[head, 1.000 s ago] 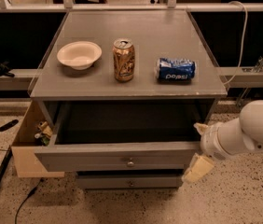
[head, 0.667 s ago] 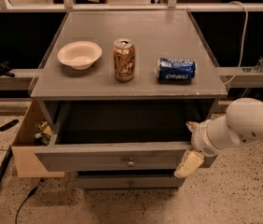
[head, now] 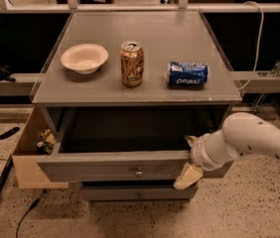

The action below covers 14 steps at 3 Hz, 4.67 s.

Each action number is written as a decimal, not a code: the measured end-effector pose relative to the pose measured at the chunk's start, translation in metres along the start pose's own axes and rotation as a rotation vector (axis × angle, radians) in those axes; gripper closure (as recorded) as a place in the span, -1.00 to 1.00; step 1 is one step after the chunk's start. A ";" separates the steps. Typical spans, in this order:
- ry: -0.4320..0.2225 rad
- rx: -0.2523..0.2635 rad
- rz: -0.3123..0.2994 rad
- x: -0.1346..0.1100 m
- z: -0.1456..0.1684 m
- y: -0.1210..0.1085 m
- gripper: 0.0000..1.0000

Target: Open top drawer

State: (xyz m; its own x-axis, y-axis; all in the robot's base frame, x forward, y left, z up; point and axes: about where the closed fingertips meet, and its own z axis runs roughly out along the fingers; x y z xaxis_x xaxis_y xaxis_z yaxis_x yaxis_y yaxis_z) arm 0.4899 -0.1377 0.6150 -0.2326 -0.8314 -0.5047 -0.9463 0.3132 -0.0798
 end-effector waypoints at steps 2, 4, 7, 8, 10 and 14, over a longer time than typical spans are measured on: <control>0.000 0.000 0.000 -0.004 -0.007 -0.003 0.38; 0.003 0.006 0.006 -0.002 -0.015 0.001 1.00; 0.000 0.005 0.012 0.000 -0.018 0.008 0.63; 0.000 0.005 0.012 0.000 -0.018 0.008 0.16; 0.000 0.005 0.012 0.000 -0.018 0.008 -0.77; -0.041 -0.011 -0.028 0.003 -0.037 0.066 0.71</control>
Offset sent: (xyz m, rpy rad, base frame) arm -0.0057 -0.0103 0.0215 -0.0222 -0.0015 -0.0241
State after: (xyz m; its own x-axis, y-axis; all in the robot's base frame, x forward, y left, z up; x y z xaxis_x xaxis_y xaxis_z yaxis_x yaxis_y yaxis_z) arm 0.4187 -0.1363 0.6403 -0.1968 -0.8200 -0.5375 -0.9547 0.2850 -0.0853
